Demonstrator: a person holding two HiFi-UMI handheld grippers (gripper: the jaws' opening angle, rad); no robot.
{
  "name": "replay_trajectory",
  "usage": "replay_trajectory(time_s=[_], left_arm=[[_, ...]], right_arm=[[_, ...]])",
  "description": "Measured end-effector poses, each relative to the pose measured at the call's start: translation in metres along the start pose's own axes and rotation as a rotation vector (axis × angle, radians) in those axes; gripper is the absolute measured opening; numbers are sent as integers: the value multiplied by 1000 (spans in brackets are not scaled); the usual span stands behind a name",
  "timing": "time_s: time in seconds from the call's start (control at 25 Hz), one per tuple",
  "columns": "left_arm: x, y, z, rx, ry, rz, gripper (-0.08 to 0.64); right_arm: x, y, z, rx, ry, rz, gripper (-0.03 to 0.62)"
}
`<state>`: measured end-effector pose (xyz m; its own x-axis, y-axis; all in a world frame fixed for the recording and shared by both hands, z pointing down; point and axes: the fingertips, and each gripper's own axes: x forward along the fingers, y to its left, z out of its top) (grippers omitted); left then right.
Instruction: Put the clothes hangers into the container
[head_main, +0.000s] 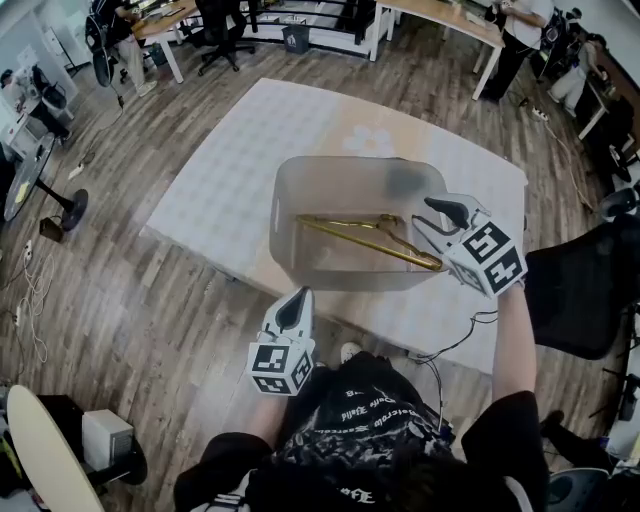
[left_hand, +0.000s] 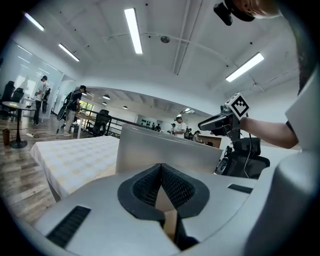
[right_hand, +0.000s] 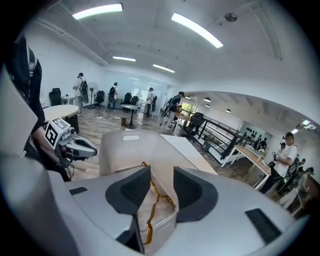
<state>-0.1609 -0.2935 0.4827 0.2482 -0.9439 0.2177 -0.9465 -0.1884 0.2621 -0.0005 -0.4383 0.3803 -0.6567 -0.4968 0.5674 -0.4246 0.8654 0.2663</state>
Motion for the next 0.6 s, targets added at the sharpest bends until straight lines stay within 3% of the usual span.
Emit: replay_trajectory(time_s=[0.36,0.6], left_arm=[[-5,-25,9,48,-21,-126,20],[-14,-44,16,64,-52,-198,20]], right_arm=[[-57,31,1,155,-243,-79,160],[-79,65,-22,258,-327,-122,151]])
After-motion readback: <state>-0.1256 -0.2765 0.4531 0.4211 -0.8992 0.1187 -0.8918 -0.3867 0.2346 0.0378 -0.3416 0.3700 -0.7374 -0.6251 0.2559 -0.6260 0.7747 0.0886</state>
